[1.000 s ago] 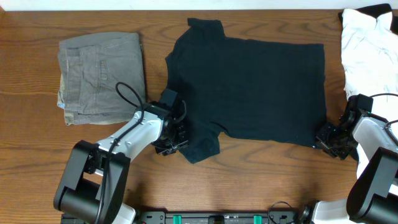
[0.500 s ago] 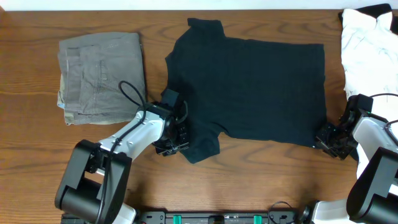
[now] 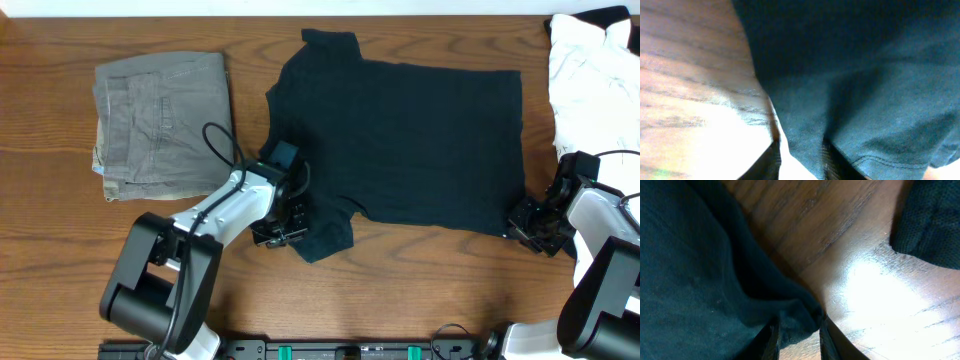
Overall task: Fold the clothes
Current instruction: 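Grasp the black shirt's lower-left hem and lower-right hem with both grippers, then lift both hem corners and fold them up toward the collar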
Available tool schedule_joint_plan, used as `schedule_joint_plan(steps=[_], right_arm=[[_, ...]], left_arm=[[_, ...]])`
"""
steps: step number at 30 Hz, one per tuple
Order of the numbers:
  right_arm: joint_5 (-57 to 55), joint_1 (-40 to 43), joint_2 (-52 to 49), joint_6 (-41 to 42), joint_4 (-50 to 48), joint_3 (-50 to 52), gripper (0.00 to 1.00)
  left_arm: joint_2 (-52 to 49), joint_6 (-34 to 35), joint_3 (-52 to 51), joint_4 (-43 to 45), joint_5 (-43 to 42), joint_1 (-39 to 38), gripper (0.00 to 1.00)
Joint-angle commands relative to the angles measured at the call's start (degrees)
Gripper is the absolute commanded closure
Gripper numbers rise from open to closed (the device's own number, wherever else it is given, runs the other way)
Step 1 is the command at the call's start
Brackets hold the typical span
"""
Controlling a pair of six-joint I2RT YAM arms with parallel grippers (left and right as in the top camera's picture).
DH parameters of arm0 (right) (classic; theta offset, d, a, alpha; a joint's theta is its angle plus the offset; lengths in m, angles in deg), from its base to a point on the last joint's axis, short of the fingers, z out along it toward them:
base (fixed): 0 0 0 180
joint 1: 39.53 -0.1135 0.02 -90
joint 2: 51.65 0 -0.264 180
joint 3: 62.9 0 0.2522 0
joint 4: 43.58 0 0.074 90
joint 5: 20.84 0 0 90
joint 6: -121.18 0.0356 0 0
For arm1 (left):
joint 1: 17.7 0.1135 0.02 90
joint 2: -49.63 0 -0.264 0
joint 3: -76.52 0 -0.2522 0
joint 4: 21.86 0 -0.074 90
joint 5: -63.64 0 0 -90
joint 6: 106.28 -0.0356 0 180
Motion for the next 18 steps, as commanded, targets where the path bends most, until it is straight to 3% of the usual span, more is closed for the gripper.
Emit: schedule_joint_plan(steps=[1, 3, 5, 12, 18], right_arm=[[0.7, -0.3, -0.8, 0.3, -0.5, 1.6, 0.75], [0.7, -0.3, -0.8, 0.3, -0.5, 1.6, 0.75], [0.7, -0.3, -0.8, 0.3, -0.5, 1.6, 0.75], [0.7, -0.3, -0.8, 0.2, -0.4, 1.6, 0.75], [0.7, -0.3, -0.8, 0.2, -0.5, 1.6, 0.76]], left_arm=[[-3.7, -0.5, -1.2, 0.7, 1.4, -0.5, 0.80], [-3.7, -0.5, -1.2, 0.4, 1.6, -0.5, 0.81], [-3.7, -0.5, -1.2, 0.0, 1.6, -0.5, 0.94], [-3.7, -2.4, -0.4, -1.9, 2.3, 0.6, 0.94], [-3.7, -7.3, 4.2, -12.0, 19.4, 2.4, 0.94]])
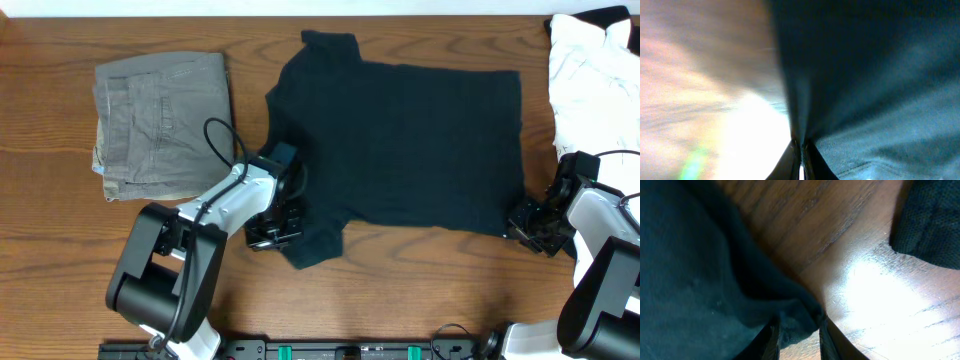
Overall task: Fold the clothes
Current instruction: 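Lift both hem corners and fold them up toward the collar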
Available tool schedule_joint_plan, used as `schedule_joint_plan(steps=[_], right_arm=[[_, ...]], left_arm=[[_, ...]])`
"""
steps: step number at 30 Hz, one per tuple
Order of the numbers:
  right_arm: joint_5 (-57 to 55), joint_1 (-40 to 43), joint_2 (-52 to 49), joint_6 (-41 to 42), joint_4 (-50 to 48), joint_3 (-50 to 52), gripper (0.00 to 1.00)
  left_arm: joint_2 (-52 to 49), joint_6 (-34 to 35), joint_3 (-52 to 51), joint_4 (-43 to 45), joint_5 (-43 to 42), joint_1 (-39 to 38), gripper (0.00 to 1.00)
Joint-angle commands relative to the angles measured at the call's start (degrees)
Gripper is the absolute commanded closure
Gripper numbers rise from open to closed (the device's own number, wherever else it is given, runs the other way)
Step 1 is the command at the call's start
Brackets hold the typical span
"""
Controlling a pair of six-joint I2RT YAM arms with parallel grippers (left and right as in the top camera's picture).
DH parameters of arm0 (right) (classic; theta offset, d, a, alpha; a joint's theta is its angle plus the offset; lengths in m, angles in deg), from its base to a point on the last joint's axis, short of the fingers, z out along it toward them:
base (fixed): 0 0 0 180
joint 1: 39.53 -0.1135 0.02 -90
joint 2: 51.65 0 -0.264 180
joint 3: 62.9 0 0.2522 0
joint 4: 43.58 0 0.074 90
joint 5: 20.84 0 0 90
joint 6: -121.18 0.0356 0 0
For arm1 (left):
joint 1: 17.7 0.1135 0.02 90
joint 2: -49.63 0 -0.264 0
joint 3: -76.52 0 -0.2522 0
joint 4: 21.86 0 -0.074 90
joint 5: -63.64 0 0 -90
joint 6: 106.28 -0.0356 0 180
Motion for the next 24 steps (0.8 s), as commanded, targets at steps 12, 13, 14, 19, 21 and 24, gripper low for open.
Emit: schedule_joint_plan(steps=[12, 13, 14, 19, 21, 24], right_arm=[[0.7, -0.3, -0.8, 0.2, 0.6, 1.0, 0.99], [0.7, -0.3, -0.8, 0.2, 1.3, 0.5, 0.99], [0.7, -0.3, -0.8, 0.3, 2.1, 0.0, 0.99], [0.7, -0.3, -0.8, 0.3, 7.3, -4.4, 0.99], [0.7, -0.3, -0.8, 0.3, 9.3, -6.4, 0.99], [0.7, -0.3, -0.8, 0.2, 12.1, -9.4, 0.99]], left_arm=[[-1.2, -5.2, 3.0, -4.0, 14.1, 1.1, 0.94], [-1.1, -5.2, 3.1, -4.5, 13.9, 1.1, 0.94], [-1.1, -5.2, 3.2, -4.9, 13.7, 1.1, 0.94], [-0.5, -5.3, 6.2, -9.8, 13.4, 1.1, 0.94], [-0.3, -5.2, 8.0, -11.4, 13.4, 1.1, 0.94], [-0.3, -5.3, 10.5, -13.2, 12.7, 1.1, 0.94]])
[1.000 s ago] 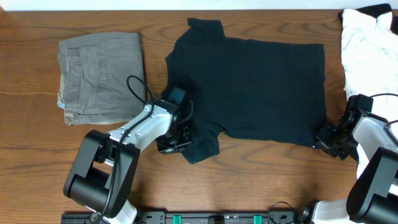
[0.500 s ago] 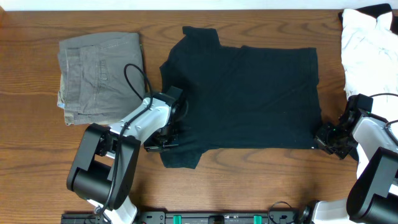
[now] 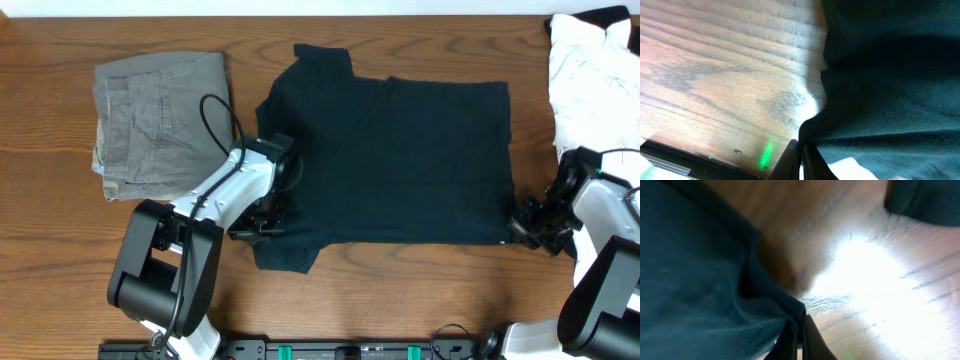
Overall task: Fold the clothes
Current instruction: 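Lift both hem corners and fold them up toward the collar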
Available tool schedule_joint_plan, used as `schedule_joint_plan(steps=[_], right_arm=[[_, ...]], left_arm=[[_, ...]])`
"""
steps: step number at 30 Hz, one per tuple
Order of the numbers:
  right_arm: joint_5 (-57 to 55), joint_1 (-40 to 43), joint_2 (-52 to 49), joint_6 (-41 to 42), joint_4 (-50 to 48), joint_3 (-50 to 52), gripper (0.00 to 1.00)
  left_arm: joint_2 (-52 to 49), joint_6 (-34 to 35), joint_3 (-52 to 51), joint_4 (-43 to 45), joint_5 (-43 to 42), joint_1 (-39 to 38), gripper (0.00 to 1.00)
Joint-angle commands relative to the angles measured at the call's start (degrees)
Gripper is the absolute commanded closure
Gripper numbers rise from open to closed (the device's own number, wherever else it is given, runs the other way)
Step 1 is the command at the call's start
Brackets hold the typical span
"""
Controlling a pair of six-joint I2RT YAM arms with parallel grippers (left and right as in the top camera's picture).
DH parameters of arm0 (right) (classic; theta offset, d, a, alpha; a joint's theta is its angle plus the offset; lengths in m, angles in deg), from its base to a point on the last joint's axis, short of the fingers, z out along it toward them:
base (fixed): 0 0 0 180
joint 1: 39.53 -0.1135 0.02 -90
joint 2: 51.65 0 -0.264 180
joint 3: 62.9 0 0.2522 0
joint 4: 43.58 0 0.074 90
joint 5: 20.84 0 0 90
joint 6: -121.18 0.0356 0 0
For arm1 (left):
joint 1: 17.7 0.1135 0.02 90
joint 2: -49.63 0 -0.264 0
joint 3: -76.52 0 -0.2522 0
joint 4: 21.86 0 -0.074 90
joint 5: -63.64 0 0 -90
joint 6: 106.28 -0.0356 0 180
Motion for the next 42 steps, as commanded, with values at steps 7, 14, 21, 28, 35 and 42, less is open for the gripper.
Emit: schedule_joint_plan(steps=[7, 14, 21, 28, 35, 42], right_arm=[[-0.4, -0.3, -0.4, 0.2, 6.9, -9.0, 0.99], [1.0, -0.5, -0.4, 0.2, 8.7, -11.8, 0.99], [1.1, -2.6, -0.4, 2.2, 8.7, -13.6, 0.99], [0.9, -4.0, -0.4, 4.4, 6.4, -14.3, 0.99], [0.9, -4.8, -0.4, 5.9, 3.5, -14.6, 0.99], [1.0, -4.9, -0.5, 7.1, 0.2, -14.9, 0.99]], left_arm=[[0.5, -1.9, 6.6, -4.0, -3.0, 0.1, 0.94], [0.5, -1.9, 8.9, -4.4, -3.0, 0.1, 0.94], [0.5, -1.9, 13.3, -6.3, -3.0, 0.1, 0.94], [0.5, -2.8, 17.9, -6.9, -3.0, 0.1, 0.94], [0.6, -3.0, 23.1, -6.9, -2.9, 1.1, 0.94], [0.5, -3.9, 25.0, -4.7, -2.8, 1.9, 0.94]])
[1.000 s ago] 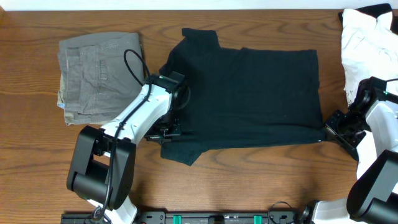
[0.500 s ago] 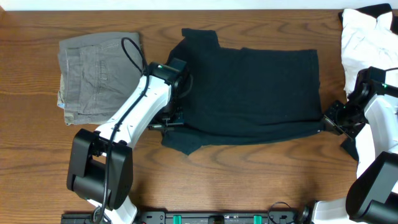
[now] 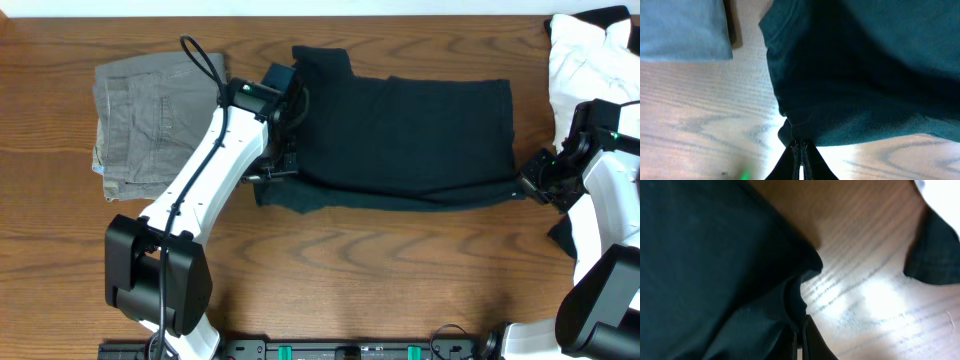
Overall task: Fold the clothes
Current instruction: 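Lift both hem corners and fold them up toward the collar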
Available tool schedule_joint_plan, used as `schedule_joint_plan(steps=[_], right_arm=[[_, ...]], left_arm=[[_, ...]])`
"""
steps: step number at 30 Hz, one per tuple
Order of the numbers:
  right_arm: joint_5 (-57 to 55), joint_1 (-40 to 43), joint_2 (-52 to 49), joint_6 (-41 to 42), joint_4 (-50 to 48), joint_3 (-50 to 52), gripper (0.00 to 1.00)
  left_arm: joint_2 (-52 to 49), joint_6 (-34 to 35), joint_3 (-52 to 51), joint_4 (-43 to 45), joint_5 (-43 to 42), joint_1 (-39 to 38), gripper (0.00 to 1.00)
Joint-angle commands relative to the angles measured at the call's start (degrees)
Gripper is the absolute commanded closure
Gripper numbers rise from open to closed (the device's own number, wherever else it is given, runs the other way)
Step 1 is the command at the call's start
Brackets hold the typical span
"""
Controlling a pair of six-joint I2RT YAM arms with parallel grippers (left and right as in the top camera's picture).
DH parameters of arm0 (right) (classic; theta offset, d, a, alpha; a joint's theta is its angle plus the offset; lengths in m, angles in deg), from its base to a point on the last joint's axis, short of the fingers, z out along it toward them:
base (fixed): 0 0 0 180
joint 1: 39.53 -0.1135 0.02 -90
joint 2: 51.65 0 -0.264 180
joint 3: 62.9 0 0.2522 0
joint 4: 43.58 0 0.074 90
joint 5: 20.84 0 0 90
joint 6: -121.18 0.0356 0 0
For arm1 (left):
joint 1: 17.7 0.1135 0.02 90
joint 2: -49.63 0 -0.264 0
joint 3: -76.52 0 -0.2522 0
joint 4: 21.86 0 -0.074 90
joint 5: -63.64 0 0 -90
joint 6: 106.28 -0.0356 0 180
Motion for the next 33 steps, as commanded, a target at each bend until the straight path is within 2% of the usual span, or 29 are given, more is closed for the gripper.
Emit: schedule_joint_plan(steps=[1, 14, 21, 33], right_arm=[[0.1, -0.9, -0.5, 1.9, -1.2, -1.6, 0.99], [0.2, -5.1, -4.5, 4.5, -10.6, -1.6, 0.99], [-0.2, -5.9, -8.5, 4.9, -16.9, -1.6, 0.98], [-3.0, -6.1, -10.8, 5.5, -20.2, -1.5, 0.99]], left_arm=[[0.5, -1.4, 1.0, 0.9, 0.5, 0.6, 0.94], [0.5, -1.4, 1.1, 9.0, 0.8, 1.9, 0.94], [0.5, -1.4, 1.0, 15.8, 3.8, 2.1, 0.94], [-0.4, -1.4, 1.0, 21.7, 6.8, 2.0, 0.94]])
